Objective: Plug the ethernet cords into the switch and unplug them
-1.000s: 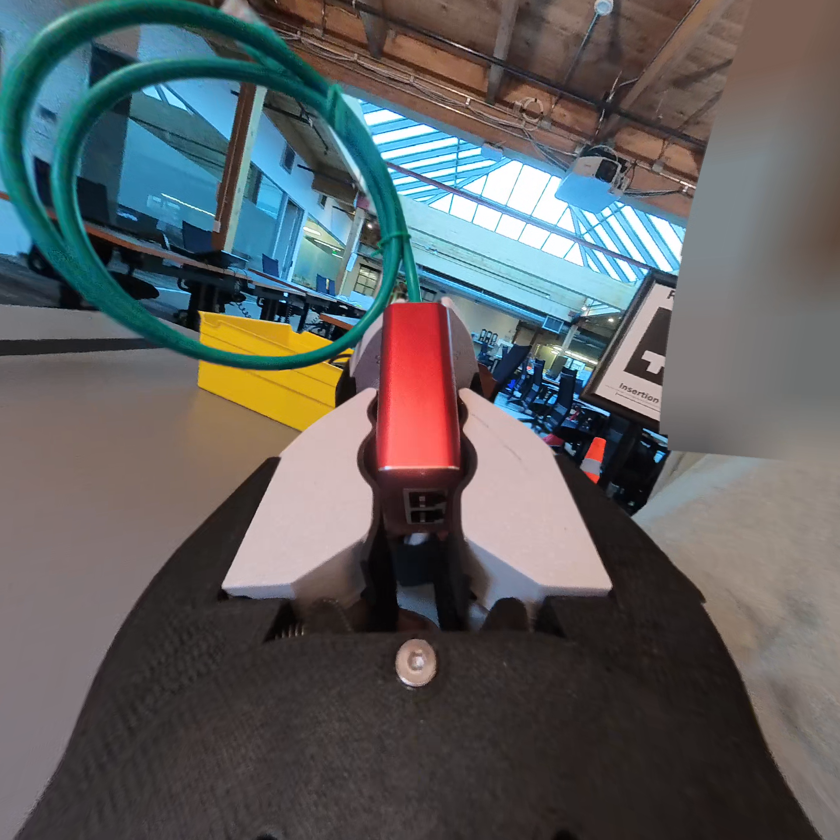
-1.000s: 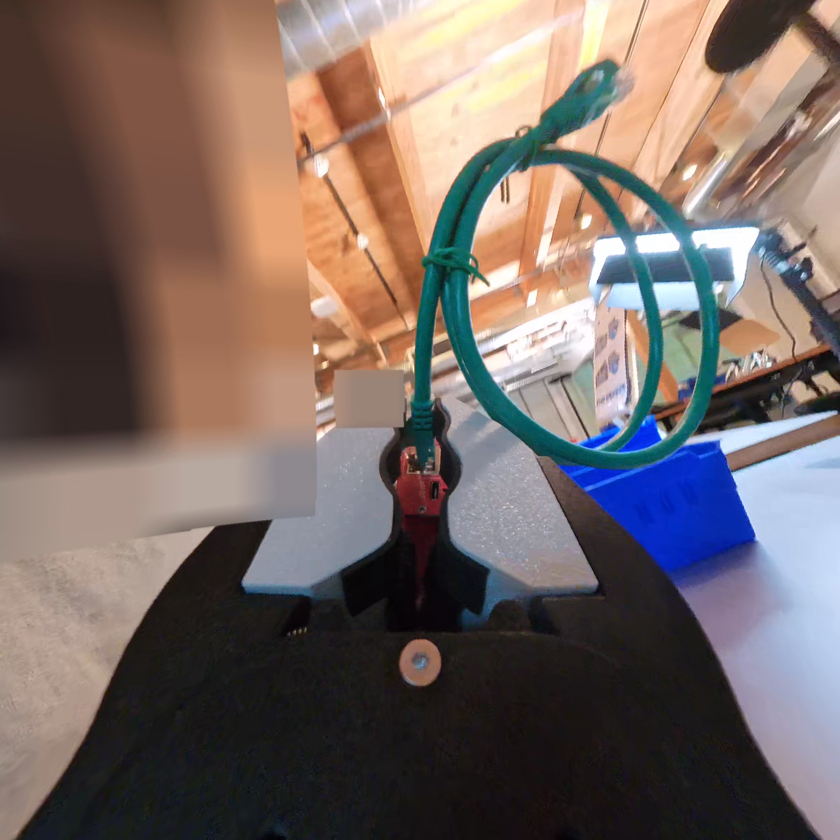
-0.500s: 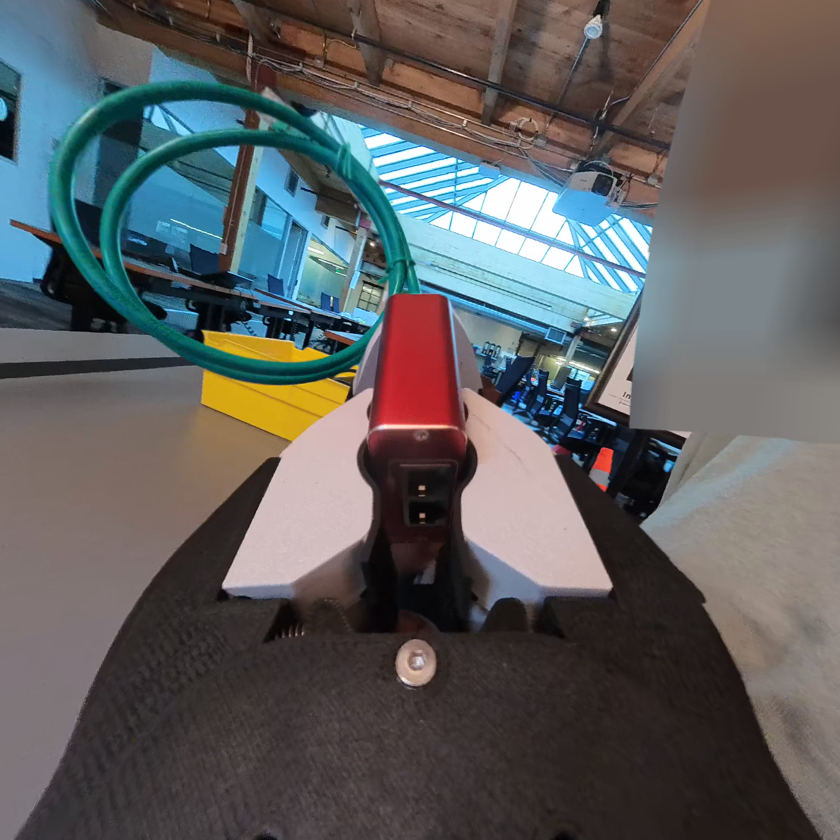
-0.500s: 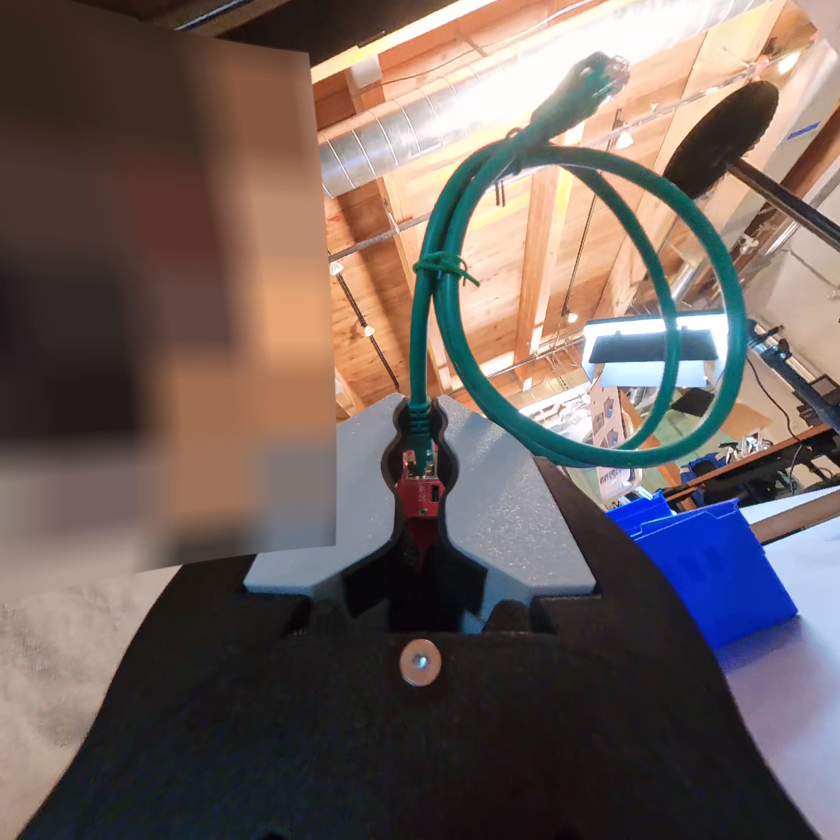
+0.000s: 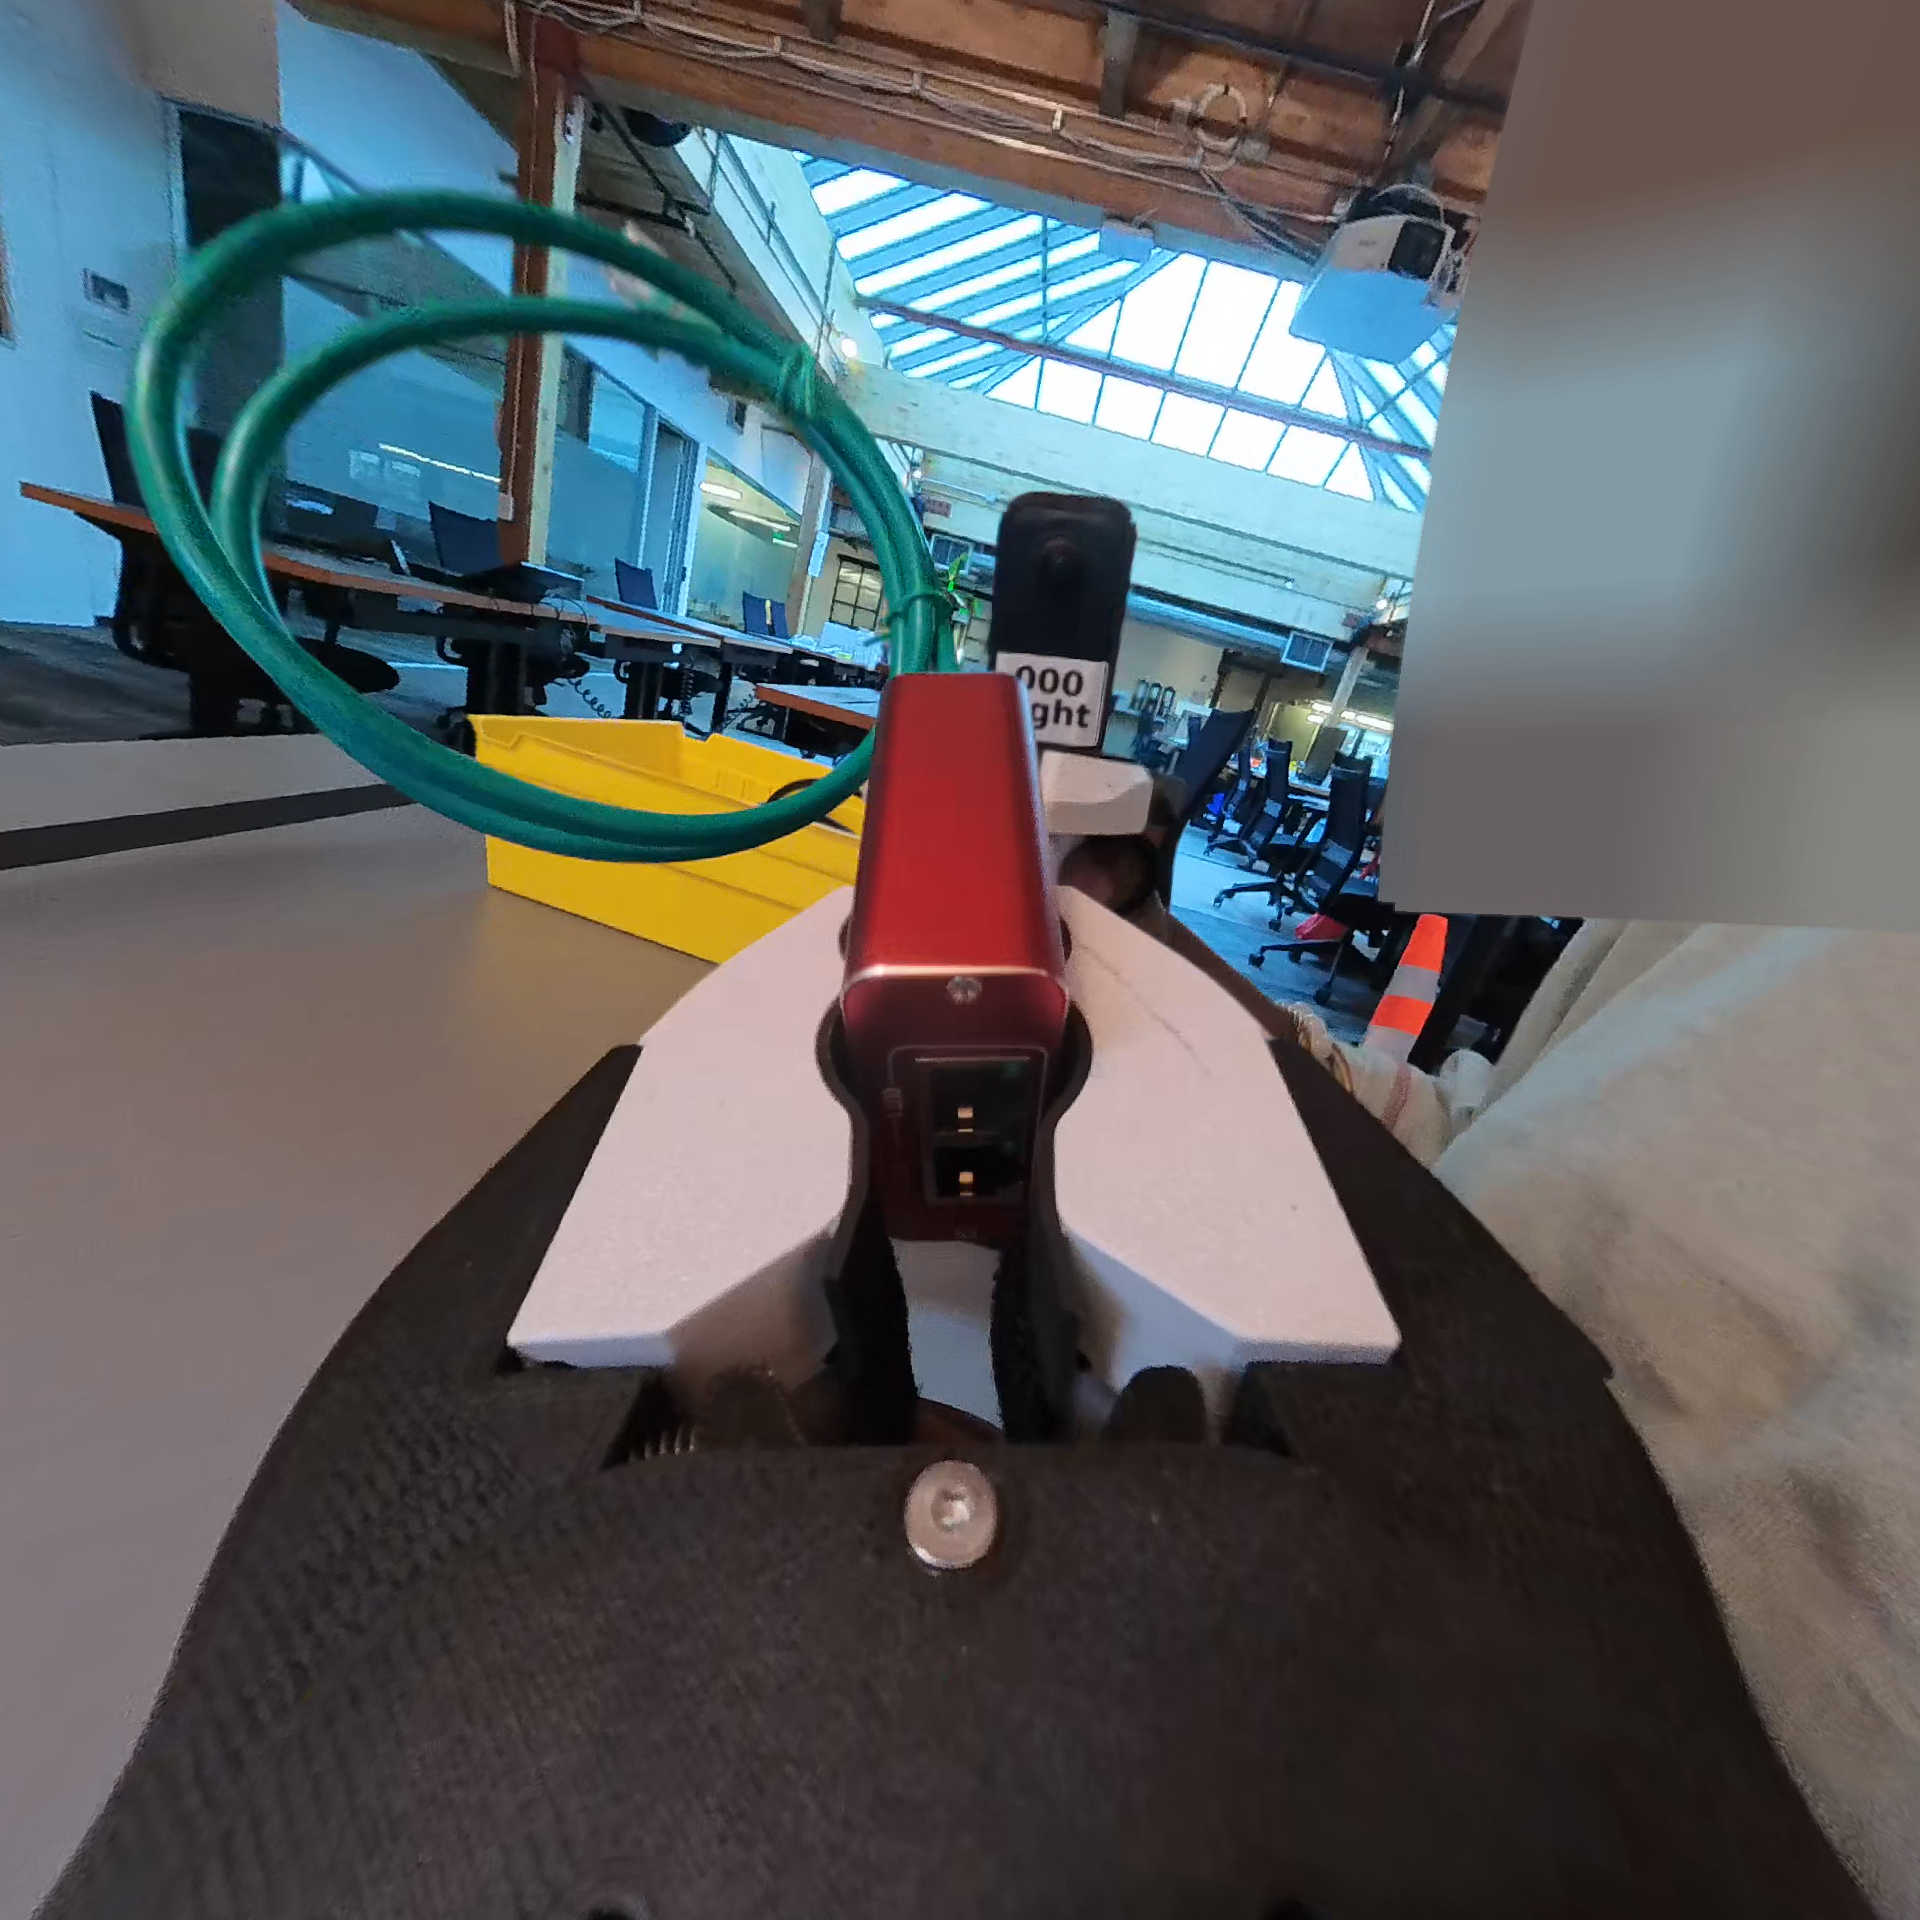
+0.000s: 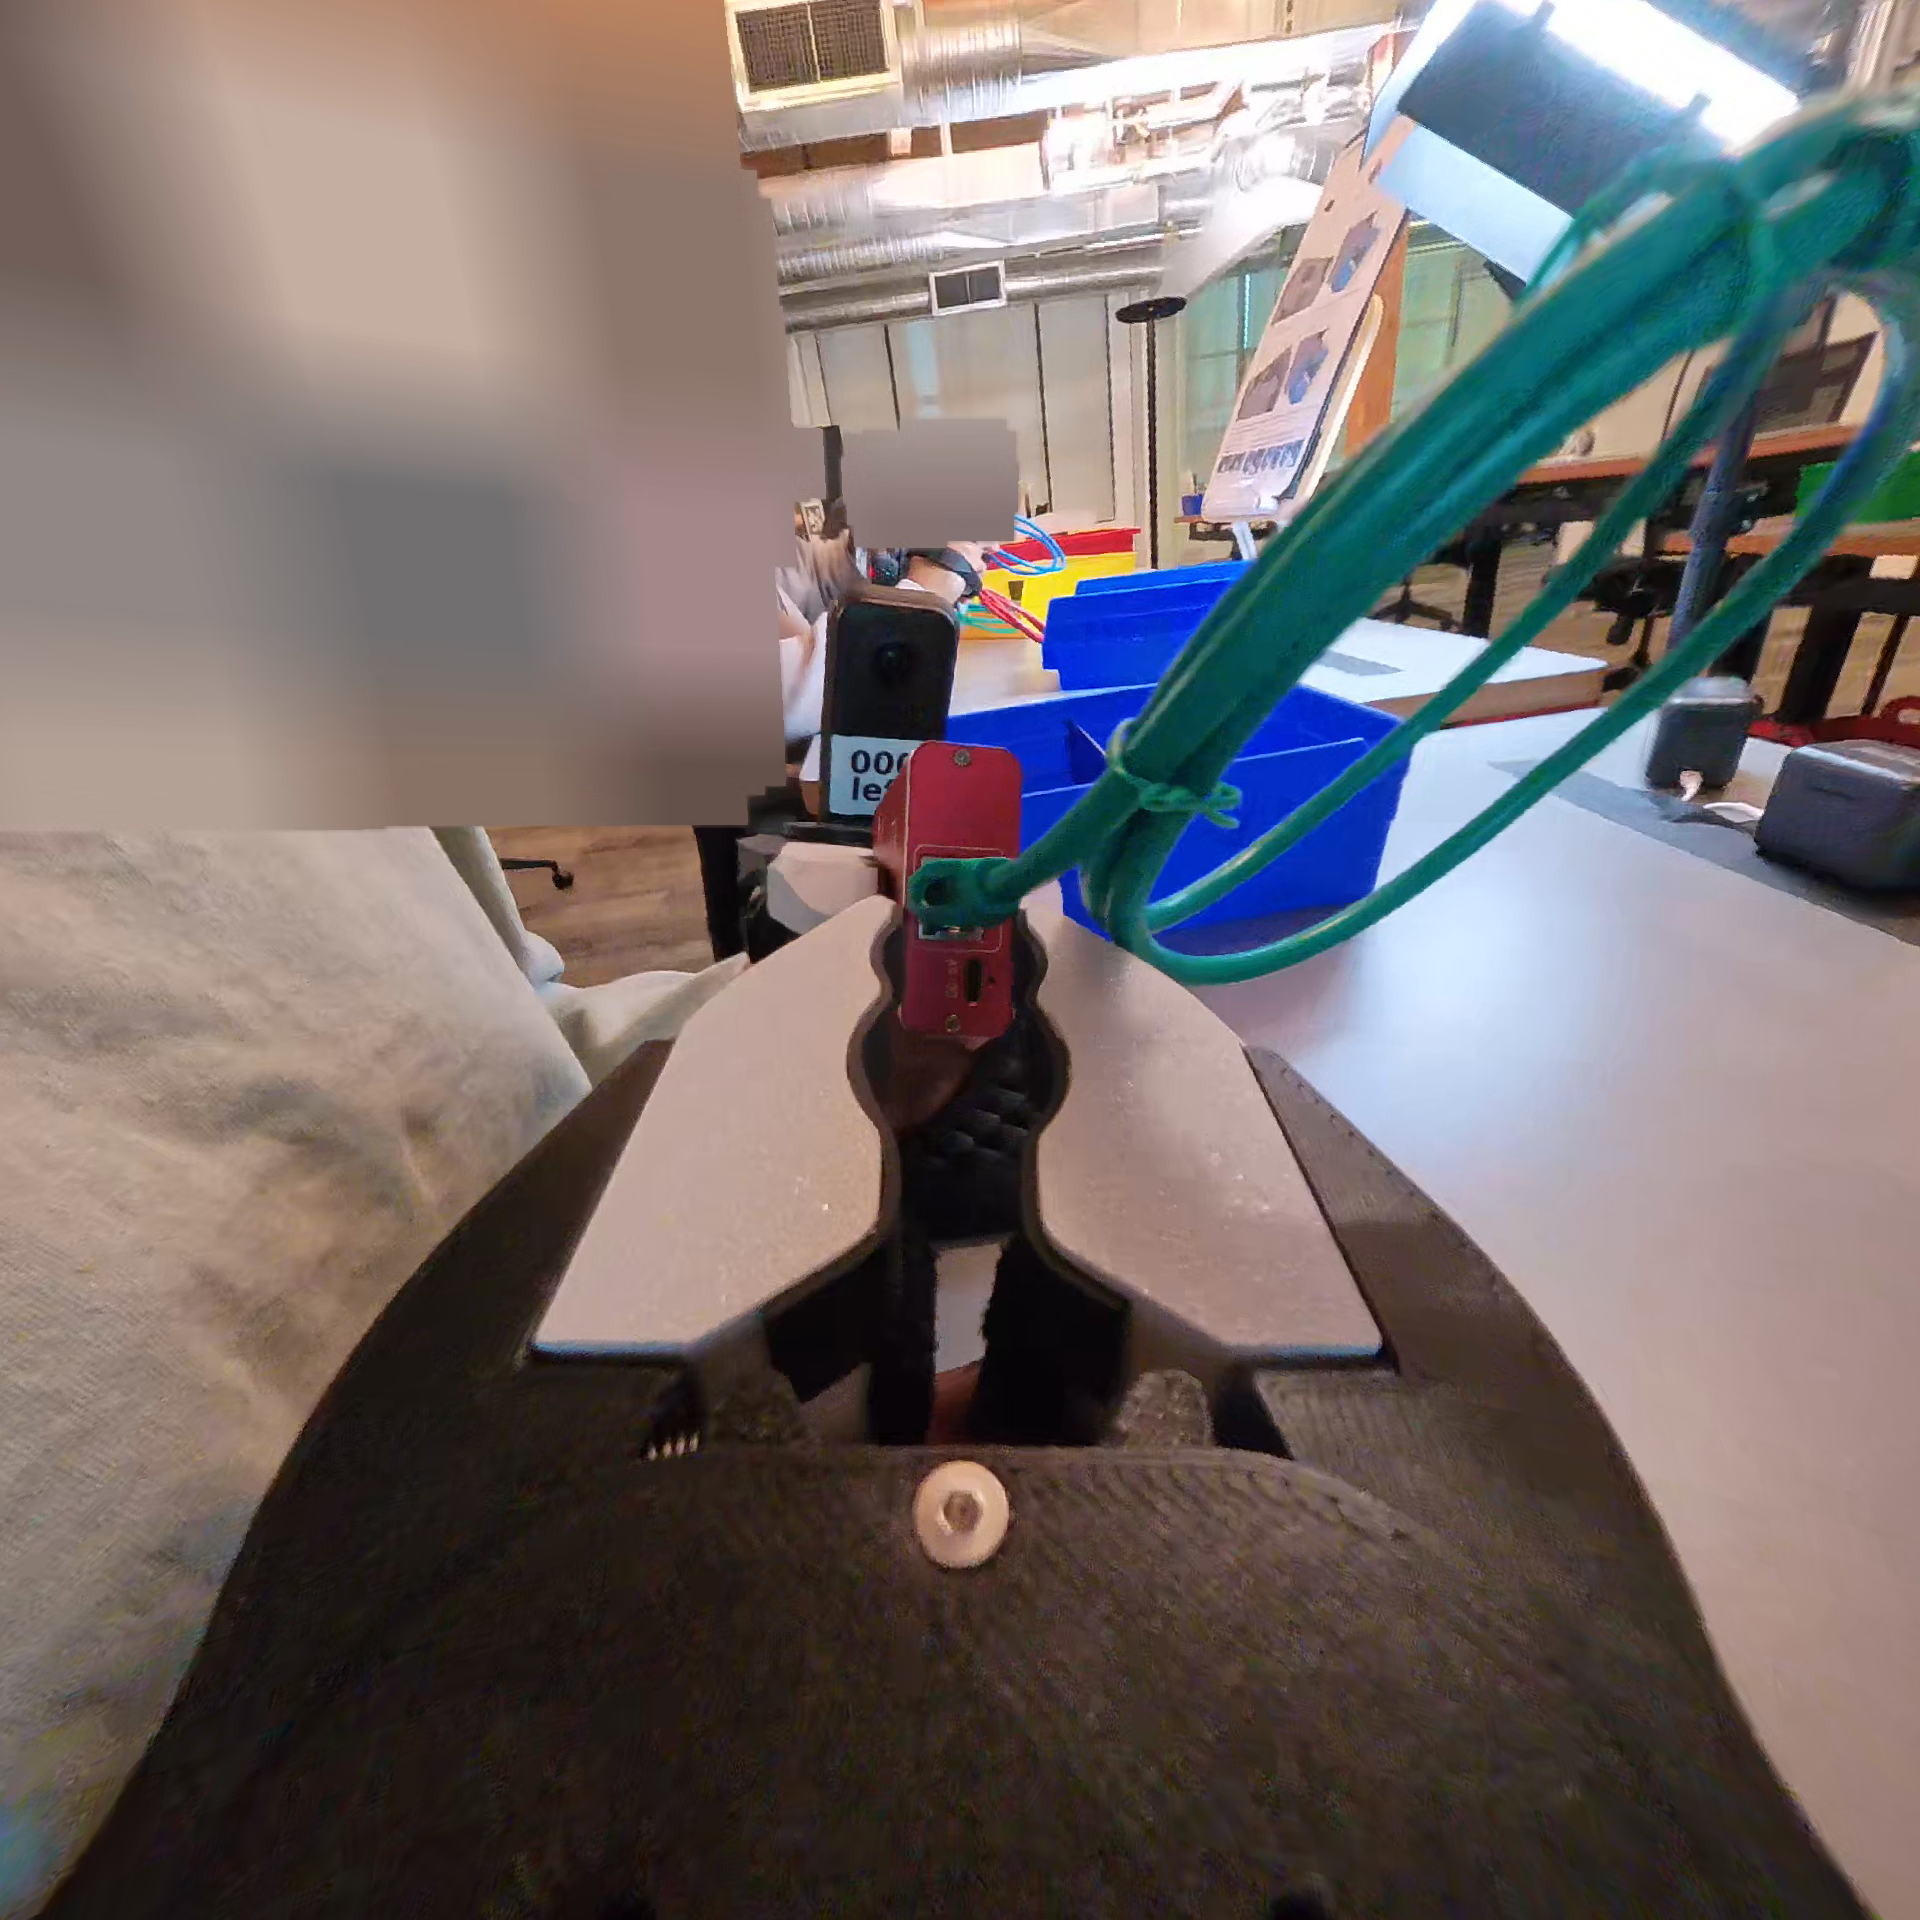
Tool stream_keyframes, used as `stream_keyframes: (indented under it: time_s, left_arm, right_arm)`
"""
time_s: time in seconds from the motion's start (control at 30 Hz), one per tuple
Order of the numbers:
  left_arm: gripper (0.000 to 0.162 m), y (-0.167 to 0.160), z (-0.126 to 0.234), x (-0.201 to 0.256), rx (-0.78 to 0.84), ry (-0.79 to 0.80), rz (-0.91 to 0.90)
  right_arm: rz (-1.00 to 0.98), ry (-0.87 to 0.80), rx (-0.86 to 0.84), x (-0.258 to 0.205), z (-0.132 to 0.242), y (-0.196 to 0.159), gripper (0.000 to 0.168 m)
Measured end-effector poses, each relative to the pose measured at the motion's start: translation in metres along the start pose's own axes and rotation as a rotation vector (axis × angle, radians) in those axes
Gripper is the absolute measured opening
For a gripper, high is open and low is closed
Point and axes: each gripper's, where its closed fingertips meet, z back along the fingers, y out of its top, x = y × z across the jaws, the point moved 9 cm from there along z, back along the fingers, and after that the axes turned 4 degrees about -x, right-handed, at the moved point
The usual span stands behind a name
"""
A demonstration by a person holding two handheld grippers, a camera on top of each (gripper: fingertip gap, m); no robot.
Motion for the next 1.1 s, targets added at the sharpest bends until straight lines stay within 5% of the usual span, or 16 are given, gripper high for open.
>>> stream_keyframes:
  time_s: [0.8,1.1]
  left_arm:
    - [0.028,-0.012,-0.008,0.001,-0.160,0.071,-0.109]
    - [0.029,-0.012,-0.011,0.004,-0.147,0.074,-0.132]
  right_arm:
    - [0.105,-0.042,-0.118,0.003,0.003,-0.004,0.019]
    - [0.168,-0.182,0.100,-0.010,0.002,-0.018,0.017]
